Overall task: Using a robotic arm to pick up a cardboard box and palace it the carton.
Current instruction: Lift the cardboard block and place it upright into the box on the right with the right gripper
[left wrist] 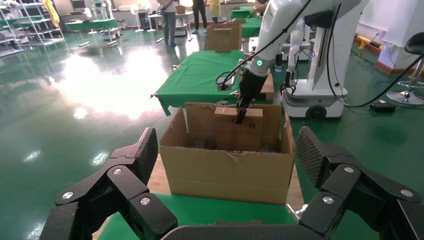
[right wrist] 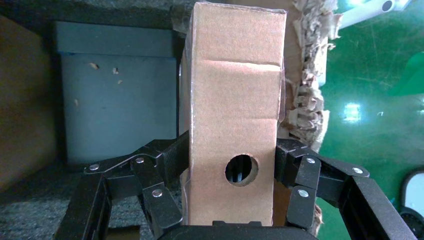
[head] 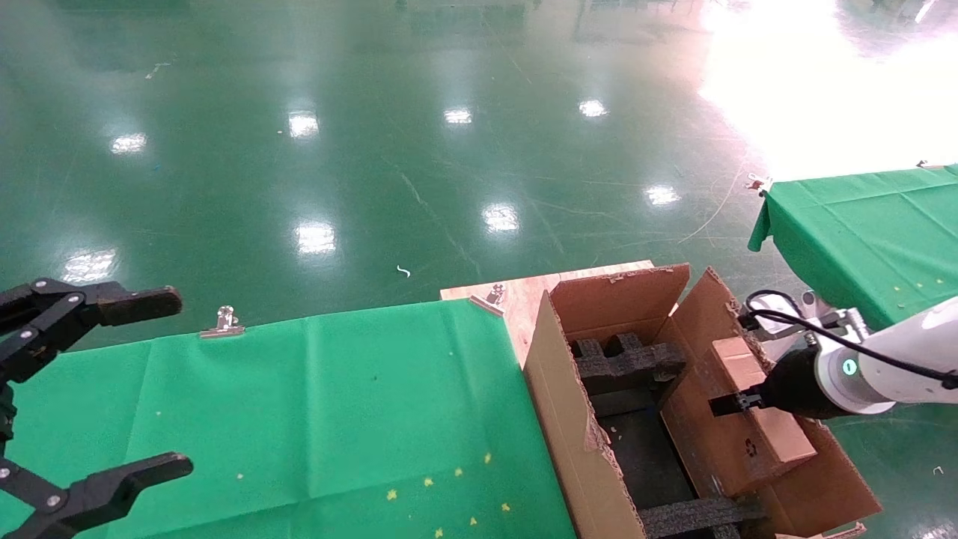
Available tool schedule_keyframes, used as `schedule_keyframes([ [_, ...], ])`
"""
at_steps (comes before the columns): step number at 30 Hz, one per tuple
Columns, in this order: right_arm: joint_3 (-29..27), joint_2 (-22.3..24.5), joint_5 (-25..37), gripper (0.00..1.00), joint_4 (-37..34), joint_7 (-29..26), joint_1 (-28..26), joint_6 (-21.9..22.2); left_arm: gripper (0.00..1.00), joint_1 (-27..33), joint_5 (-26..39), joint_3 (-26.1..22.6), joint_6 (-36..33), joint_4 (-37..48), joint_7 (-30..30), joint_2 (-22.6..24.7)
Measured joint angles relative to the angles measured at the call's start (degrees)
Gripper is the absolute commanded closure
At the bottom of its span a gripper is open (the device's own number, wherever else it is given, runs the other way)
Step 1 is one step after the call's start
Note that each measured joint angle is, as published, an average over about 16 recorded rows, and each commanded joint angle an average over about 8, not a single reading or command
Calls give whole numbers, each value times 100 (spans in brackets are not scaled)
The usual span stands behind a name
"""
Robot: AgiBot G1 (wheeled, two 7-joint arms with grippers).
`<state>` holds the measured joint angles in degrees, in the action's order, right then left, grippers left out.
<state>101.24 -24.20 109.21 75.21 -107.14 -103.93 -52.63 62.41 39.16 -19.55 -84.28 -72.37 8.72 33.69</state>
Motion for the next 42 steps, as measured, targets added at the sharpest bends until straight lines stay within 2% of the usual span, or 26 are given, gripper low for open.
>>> schedule_keyframes([
  [14, 112, -364, -101, 100, -454, 10, 329, 133, 0, 0, -1, -1, 0, 0, -1, 0],
  [34, 160, -1018, -653, 99, -1633, 744, 787, 378, 0, 0, -2, -3, 1, 0, -1, -1],
  [35, 158, -1041, -681, 93, -1679, 781, 800, 382, 0, 0, -2, -3, 1, 0, -1, -1],
  [42, 145, -1141, -823, 7, -1883, 947, 856, 390, 0, 0, -3, -3, 2, 1, -2, -2],
])
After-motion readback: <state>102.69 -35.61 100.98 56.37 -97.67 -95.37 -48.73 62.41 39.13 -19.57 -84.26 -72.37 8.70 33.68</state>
